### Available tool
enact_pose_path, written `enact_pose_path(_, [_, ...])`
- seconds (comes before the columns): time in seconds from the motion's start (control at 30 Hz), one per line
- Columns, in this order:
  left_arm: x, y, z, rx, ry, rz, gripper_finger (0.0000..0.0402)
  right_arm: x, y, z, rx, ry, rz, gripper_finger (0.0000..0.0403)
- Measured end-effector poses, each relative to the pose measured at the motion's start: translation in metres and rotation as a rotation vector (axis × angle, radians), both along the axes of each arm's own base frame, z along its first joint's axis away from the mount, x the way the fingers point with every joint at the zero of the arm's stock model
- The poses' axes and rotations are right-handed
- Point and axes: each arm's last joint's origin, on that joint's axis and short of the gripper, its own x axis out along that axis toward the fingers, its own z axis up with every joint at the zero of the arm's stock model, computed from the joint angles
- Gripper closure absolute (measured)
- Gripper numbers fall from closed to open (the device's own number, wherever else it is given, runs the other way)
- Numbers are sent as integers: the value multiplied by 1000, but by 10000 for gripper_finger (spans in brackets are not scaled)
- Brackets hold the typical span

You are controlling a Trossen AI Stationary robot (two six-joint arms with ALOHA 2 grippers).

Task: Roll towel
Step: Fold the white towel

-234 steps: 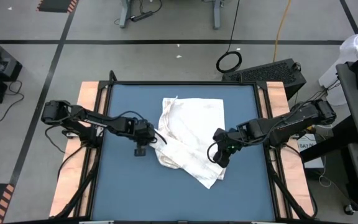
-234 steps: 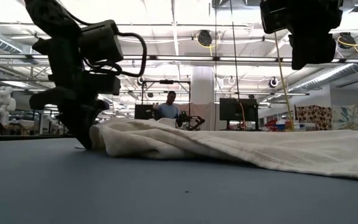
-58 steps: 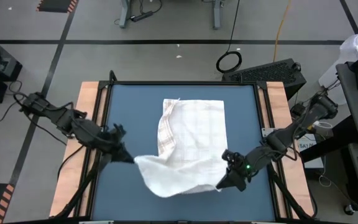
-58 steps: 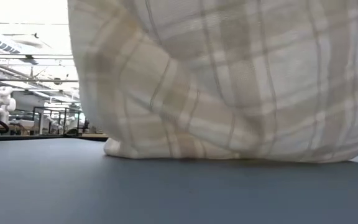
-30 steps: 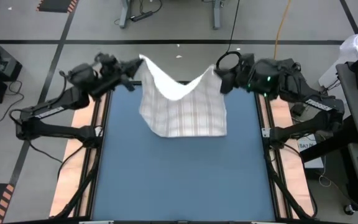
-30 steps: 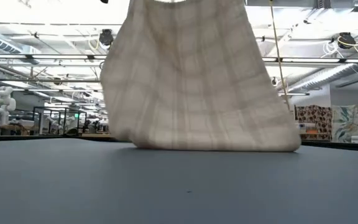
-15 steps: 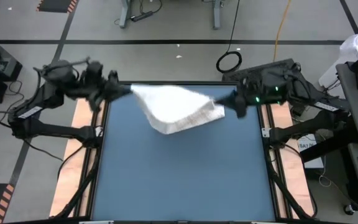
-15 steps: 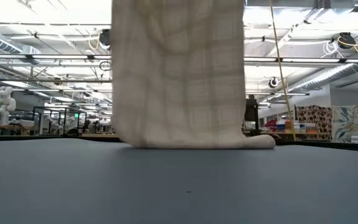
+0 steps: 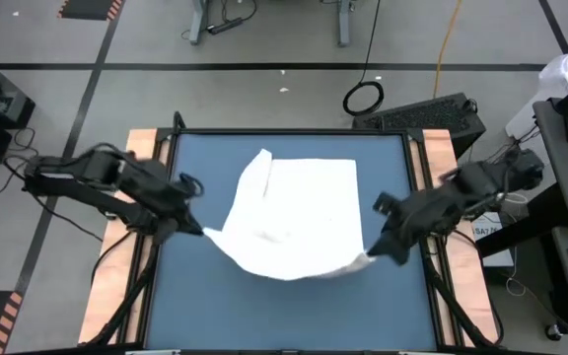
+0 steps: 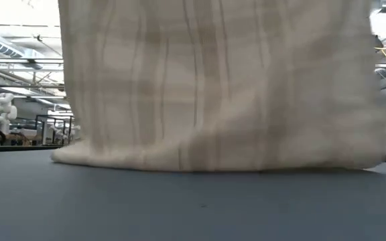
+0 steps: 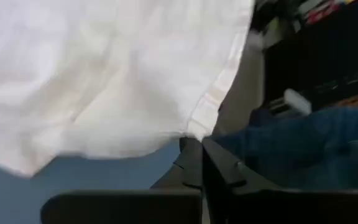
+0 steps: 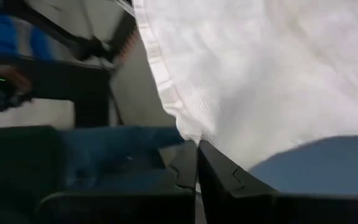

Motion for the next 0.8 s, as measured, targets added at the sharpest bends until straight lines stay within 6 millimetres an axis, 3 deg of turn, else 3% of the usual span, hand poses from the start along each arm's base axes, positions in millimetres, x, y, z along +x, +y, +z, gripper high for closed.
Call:
enact_pose_path(0.3, [14,-24,-62,-42,211,-73,401,38,46,-41,-18,201,112,403])
enact_pose_path(0.67, [7,-52,-96,-107,386,-116,400,59,89,-84,-74,356,242,403])
enact_pose_path(0.8, [8,-55,-102,-97,405,-80,379,65,96,-92,-65,370,229,389])
